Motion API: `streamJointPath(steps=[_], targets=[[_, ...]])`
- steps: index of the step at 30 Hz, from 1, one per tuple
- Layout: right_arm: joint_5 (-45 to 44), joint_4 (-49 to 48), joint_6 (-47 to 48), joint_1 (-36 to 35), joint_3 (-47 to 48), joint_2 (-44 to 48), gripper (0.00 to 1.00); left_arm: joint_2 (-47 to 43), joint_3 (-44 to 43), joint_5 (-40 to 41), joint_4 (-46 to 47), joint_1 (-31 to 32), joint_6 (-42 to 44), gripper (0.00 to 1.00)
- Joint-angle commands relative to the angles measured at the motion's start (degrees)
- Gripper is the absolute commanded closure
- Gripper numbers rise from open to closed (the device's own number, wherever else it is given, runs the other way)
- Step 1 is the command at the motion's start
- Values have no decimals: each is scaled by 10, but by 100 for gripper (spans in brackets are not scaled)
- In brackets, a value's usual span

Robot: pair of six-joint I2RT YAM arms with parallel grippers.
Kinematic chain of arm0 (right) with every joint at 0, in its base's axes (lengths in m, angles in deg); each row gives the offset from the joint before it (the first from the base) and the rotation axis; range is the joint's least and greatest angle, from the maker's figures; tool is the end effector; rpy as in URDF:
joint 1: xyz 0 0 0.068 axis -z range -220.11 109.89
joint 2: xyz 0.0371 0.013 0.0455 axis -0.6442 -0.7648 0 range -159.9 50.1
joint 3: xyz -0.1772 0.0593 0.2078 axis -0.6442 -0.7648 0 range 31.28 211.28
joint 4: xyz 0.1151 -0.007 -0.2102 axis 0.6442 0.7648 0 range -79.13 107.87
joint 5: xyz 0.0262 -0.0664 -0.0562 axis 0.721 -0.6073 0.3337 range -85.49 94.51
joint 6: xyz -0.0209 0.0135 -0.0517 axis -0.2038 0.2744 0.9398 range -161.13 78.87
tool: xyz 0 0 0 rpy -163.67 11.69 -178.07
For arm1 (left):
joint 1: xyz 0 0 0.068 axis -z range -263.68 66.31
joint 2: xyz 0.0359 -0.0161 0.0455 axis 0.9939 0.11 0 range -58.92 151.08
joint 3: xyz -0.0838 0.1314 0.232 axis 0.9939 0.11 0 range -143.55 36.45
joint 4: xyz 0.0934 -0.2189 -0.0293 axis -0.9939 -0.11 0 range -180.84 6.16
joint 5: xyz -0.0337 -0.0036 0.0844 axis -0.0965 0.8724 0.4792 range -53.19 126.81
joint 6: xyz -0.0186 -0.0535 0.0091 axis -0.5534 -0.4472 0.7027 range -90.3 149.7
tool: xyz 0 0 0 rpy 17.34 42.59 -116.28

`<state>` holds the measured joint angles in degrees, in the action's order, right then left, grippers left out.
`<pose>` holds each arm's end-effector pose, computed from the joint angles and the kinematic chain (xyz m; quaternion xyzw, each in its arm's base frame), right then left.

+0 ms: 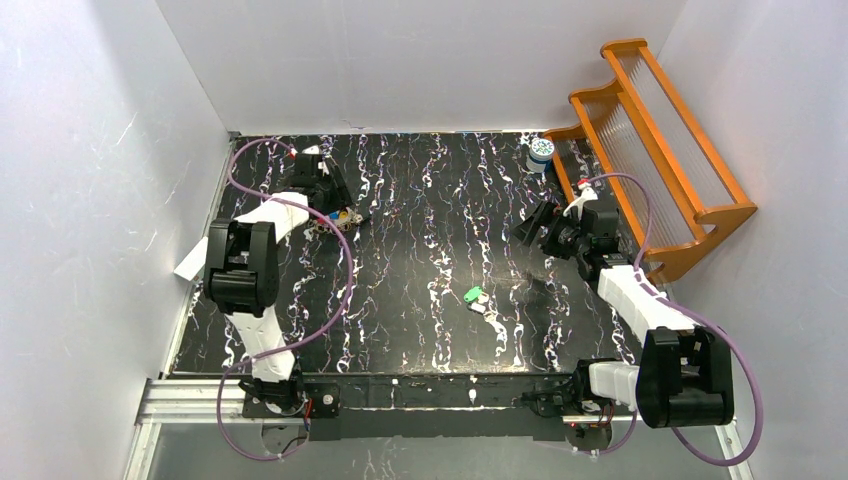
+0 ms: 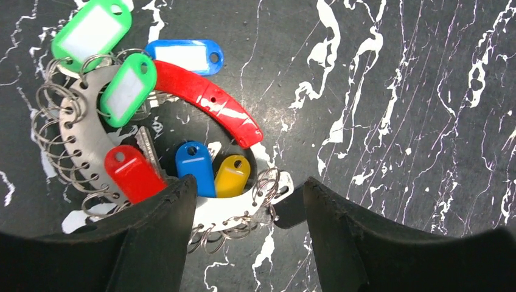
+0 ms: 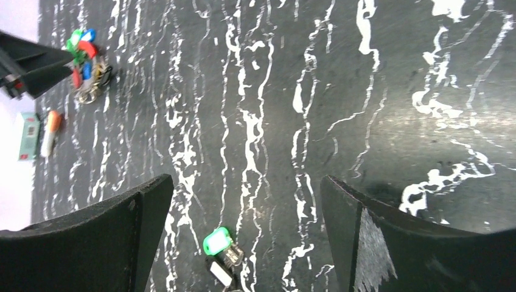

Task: Put the keys on the keyring
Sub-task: Move the keyring to the center of the board.

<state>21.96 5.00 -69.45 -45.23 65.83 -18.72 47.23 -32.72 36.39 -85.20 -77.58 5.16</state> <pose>0.2362 0.0334 0.2372 0.0946 0.8473 0.2704 0.4472 0.3962 -0.0428 0.2171 -0.1426 0.8887 -0.1182 0.4193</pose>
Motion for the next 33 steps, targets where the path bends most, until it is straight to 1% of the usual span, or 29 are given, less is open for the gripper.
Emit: streamJointPath(steps=[1,8,12,16,20,23,26,28,31,33], targets=[[71,14,-14,-3,30,9,1,15,-31,-26,-13,1,-5,38],[101,32,14,-5,36,-7,1,75,-42,-50,-10,10,9,37],[121,58,28,-6,52,-18,1,104,-57,-90,-10,22,15,38],[160,58,28,-7,44,-21,5,106,-55,-114,-15,58,40,40],[177,48,16,-13,25,-13,7,100,-27,-138,-22,107,59,46],[177,40,16,-22,10,-4,7,63,25,-108,-3,161,60,46],[188,33,20,-34,3,-2,5,24,69,-105,11,206,39,47],[201,24,29,-44,3,-7,4,-13,105,-84,11,230,26,48],[201,43,55,-68,27,-33,3,-82,157,-80,45,243,3,46],[192,44,66,-86,38,-59,3,-139,176,-66,46,243,-1,41]])
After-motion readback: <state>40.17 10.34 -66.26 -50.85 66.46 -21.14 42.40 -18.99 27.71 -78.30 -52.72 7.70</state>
